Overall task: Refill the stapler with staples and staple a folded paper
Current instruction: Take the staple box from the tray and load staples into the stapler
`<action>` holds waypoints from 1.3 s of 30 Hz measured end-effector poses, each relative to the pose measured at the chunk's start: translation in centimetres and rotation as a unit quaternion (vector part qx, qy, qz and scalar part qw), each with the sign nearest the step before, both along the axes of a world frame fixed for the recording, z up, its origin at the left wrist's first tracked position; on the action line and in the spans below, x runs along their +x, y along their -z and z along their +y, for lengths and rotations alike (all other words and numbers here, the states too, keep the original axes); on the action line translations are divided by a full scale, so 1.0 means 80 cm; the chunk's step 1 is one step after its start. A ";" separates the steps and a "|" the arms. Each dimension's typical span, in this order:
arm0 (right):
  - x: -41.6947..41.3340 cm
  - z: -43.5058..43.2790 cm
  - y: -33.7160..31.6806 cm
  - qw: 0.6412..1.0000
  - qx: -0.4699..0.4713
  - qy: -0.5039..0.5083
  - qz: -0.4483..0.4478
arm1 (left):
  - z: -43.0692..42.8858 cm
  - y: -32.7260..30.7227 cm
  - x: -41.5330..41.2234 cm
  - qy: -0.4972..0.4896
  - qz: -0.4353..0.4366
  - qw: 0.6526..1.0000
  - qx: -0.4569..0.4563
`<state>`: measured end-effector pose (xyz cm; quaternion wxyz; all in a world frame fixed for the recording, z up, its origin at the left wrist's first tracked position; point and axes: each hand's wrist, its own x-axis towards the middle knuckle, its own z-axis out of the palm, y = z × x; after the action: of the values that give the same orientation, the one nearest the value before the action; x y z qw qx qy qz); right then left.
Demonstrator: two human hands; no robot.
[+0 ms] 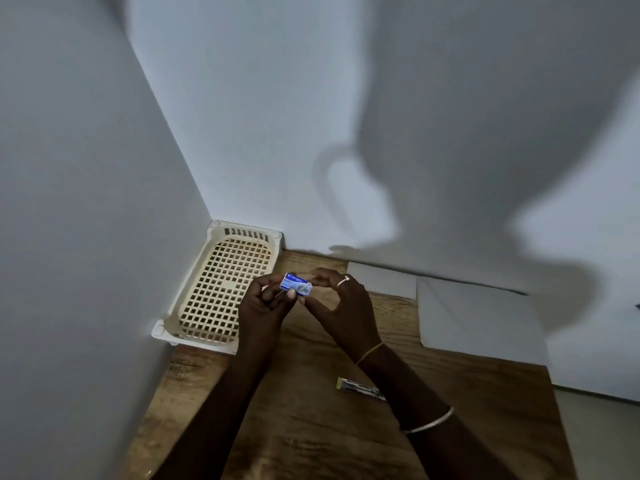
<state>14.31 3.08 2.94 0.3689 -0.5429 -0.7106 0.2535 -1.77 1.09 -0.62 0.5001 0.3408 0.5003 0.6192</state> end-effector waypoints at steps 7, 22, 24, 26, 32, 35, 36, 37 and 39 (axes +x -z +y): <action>0.064 -0.055 -0.046 0.998 0.013 0.023 0.048 | -0.031 -0.037 0.061 0.077 -0.073 0.993 0.060; 0.120 -0.105 -0.082 0.991 0.038 0.049 0.118 | -0.058 -0.097 0.113 0.111 -0.100 0.986 0.076; 0.121 -0.108 -0.080 0.989 0.037 0.053 0.130 | -0.058 -0.099 0.115 0.110 -0.101 0.986 0.079; 0.123 -0.109 -0.079 0.988 0.028 0.055 0.144 | -0.059 -0.100 0.115 0.116 -0.094 0.985 0.084; 0.132 -0.105 -0.091 0.998 0.011 0.038 0.056 | -0.065 -0.093 0.120 0.123 -0.091 0.985 0.077; 0.134 -0.101 -0.101 0.999 0.013 0.013 -0.030 | -0.068 -0.086 0.124 0.124 -0.099 0.985 0.063; 0.134 -0.100 -0.103 0.998 0.013 0.007 -0.058 | -0.069 -0.084 0.125 0.125 -0.103 0.985 0.058; 0.134 -0.098 -0.105 0.996 0.010 0.000 -0.085 | -0.070 -0.082 0.126 0.124 -0.107 0.985 0.053; 0.132 -0.094 -0.108 0.992 0.000 -0.010 -0.124 | -0.072 -0.078 0.127 0.122 -0.113 0.985 0.046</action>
<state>24.88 -4.45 11.57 0.2749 -0.5635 -0.7560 0.1879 8.39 -4.67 5.65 0.6089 0.3496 0.3664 0.6106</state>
